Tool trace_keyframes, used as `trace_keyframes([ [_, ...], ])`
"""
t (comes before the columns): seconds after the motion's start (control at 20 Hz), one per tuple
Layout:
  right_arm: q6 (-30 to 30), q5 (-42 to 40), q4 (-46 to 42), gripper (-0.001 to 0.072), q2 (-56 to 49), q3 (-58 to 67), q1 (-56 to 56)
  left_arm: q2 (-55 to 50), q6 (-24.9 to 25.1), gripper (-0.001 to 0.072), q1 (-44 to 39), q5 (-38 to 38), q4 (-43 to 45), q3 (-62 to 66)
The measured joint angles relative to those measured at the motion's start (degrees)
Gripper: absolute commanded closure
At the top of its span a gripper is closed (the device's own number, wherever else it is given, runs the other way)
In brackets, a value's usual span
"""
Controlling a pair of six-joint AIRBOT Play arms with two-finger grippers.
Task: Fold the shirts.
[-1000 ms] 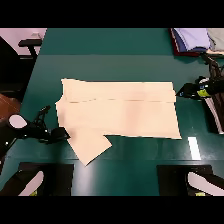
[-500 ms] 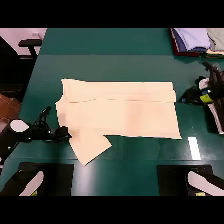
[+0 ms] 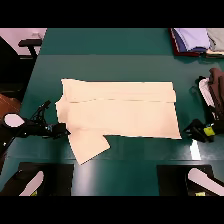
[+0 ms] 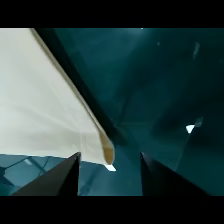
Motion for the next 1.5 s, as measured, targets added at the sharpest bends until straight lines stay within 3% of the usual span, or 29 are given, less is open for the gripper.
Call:
trace_keyframes([
  [0.1, -0.6, -0.9, 2.8, 0.0356, -1.4, -1.9, 0.2, 0.0, 0.0, 0.0682, 0.0, 0.0, 0.0, 0.2],
  [0.15, -0.9, -1.4, 4.2, 0.0447, -2.2, -2.3, 1.2, 0.0, 0.0, 0.0682, 0.0, 0.0, 0.0, 0.2],
  [0.25, -1.2, -3.0, 5.2, 0.0552, -3.1, -2.0, 3.7, 0.0, 0.0, 0.0683, 0.0, 0.0, 0.1, 0.3],
  [0.3, -1.3, -3.8, 5.5, 0.065, -3.3, -1.6, 5.0, 0.0, 0.0, 0.0683, 0.0, -0.1, 0.1, 0.3],
  [0.35, -1.4, -4.5, 5.5, 0.0694, -3.5, -1.0, 6.3, 0.0, 0.0, 0.0684, 0.0, -0.7, 0.2, 0.5],
  [0.65, -1.7, -1.0, 0.4, 0.0695, 1.5, 2.7, 12.3, 5.7, -2.1, 0.0685, 0.0, -8.3, 5.1, 3.5],
  [1.0, -0.8, 8.1, -10.0, 0.0696, 15.9, 3.6, 13.7, 18.3, -8.8, 0.0685, 0.0, -24.6, 7.6, 5.8],
  [1.2, 0.3, 7.4, -9.9, 0.0696, 17.7, 4.6, 13.8, 14.7, -9.2, 0.0685, 0.0, -23.0, 7.5, 10.1],
  [1.5, 0.7, 1.4, -6.9, 0.0696, 4.8, 17.2, 19.0, -4.4, -3.2, 0.0683, 0.0, -12.9, 7.7, 20.6],
])
